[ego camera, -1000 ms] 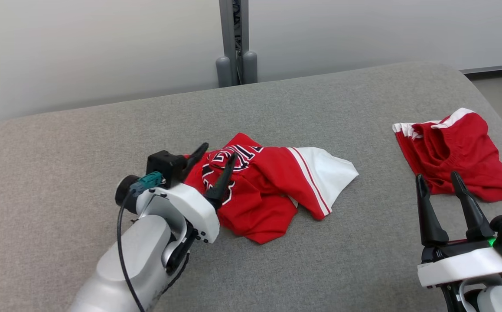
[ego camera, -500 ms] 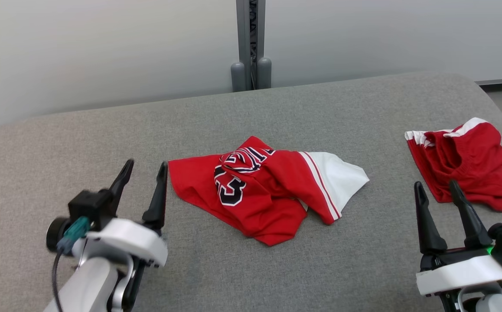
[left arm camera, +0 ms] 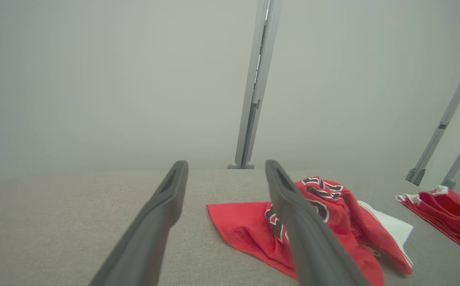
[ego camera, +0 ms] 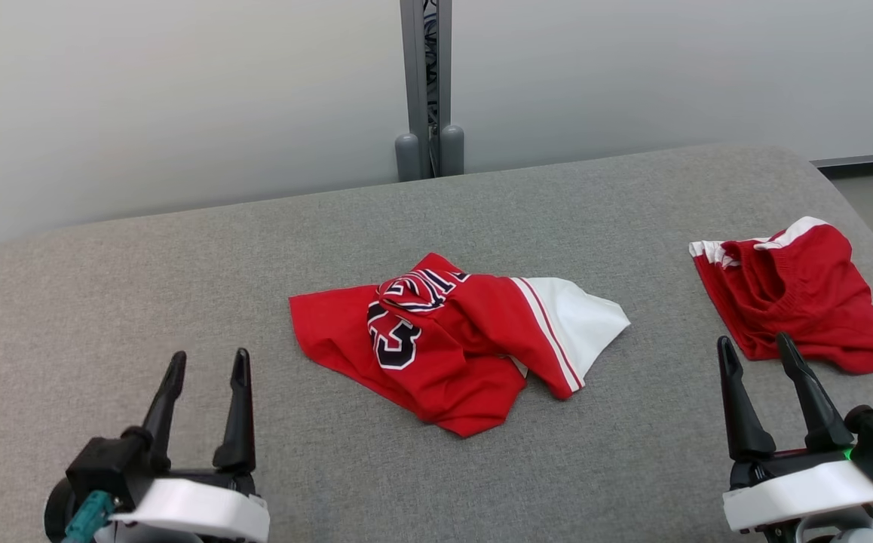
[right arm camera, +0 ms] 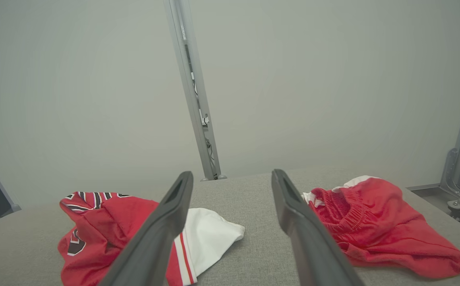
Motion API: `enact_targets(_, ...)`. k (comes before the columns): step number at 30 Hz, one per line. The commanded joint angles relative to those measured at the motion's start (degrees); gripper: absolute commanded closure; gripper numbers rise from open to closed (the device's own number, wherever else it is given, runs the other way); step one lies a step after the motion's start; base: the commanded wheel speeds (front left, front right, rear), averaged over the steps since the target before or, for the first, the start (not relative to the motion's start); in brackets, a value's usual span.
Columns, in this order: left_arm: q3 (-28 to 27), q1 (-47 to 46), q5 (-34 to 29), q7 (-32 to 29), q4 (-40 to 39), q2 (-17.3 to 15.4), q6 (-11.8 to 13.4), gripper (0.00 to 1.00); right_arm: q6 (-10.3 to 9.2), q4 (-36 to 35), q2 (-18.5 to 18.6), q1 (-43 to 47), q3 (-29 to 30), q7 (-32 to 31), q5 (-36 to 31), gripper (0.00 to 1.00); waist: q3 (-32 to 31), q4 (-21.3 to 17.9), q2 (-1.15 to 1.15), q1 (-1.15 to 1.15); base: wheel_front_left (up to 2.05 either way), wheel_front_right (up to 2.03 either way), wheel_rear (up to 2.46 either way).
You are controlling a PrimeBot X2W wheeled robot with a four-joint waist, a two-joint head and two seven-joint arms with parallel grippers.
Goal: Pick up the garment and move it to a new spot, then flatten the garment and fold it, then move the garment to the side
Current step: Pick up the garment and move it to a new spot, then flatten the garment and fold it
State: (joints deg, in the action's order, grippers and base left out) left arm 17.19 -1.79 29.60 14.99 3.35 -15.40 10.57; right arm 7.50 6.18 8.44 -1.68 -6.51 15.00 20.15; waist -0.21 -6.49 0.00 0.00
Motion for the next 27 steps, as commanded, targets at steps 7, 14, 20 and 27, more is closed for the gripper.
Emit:
enact_targets(7,-2.6,3.0,-3.7,0.2,-1.1,3.2,-2.7,0.0,0.0,-0.2,-0.2,0.9,0.7,0.3,0.1,0.0,0.3,0.6,0.0,0.0,0.0,0.0,0.0)
enact_targets(14,-4.2,2.2,-5.7,0.2,-0.2,5.0,-4.6,0.0,0.0,0.7,-0.4,0.0,-0.6,0.3,1.3,0.0,1.1,1.2,0.0,0.0,0.0,0.0,0.0)
enact_targets(20,-4.5,0.4,-6.7,0.2,0.6,6.3,-6.3,0.0,0.0,8.9,-0.4,-4.0,-4.4,-0.6,6.2,0.0,2.8,2.2,0.0,0.0,0.0,0.0,0.0)
enact_targets(27,-4.4,-1.6,-7.6,0.2,1.8,7.0,-7.6,0.0,0.0,19.2,-1.3,-9.8,-7.3,-3.9,13.0,0.0,4.1,4.9,0.0,0.0,0.0,0.0,0.0)
